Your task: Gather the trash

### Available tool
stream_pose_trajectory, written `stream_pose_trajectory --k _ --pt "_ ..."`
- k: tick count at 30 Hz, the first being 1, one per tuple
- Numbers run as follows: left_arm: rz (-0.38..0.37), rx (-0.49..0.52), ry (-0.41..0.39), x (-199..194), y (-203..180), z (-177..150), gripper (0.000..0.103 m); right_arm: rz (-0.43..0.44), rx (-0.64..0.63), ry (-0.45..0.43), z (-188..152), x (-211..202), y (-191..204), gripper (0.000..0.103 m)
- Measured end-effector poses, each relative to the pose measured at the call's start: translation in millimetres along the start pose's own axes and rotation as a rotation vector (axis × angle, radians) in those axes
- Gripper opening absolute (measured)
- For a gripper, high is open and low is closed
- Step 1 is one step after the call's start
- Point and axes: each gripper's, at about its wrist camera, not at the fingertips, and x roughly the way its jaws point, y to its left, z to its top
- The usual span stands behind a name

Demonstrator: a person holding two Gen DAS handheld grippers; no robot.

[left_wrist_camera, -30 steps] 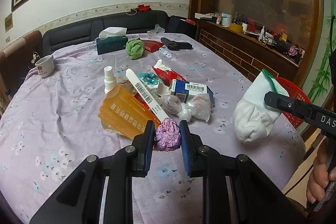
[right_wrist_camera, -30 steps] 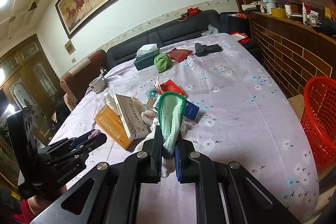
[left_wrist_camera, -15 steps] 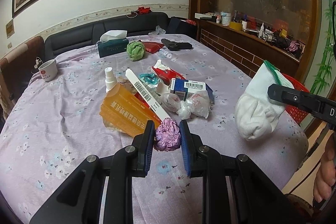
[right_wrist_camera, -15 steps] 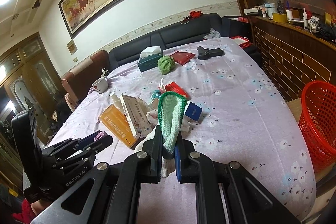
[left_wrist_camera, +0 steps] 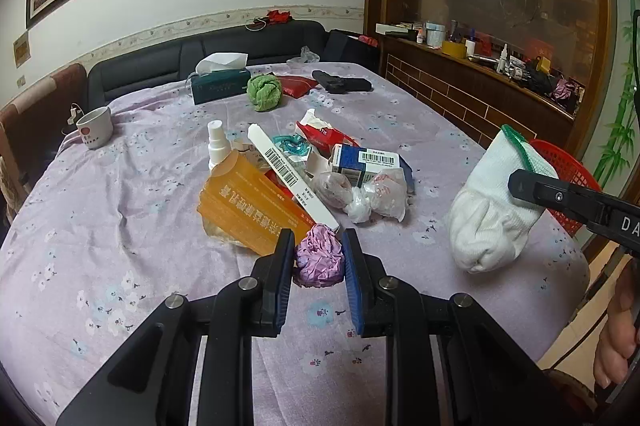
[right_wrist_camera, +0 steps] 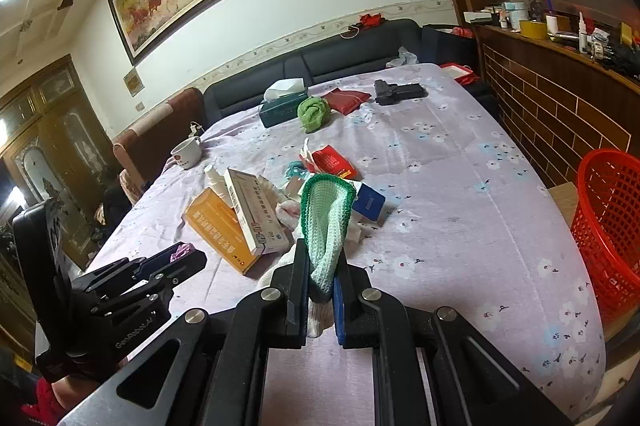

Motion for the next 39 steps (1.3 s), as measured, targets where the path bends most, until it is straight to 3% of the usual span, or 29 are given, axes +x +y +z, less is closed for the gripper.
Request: stream_pose_trajectory --k 39 --pt "0.004 -0.021 0.000 -2.7 6.0 -0.3 0.023 -0.005 0.001 -0.002 0.5 0.3 0.6 0.010"
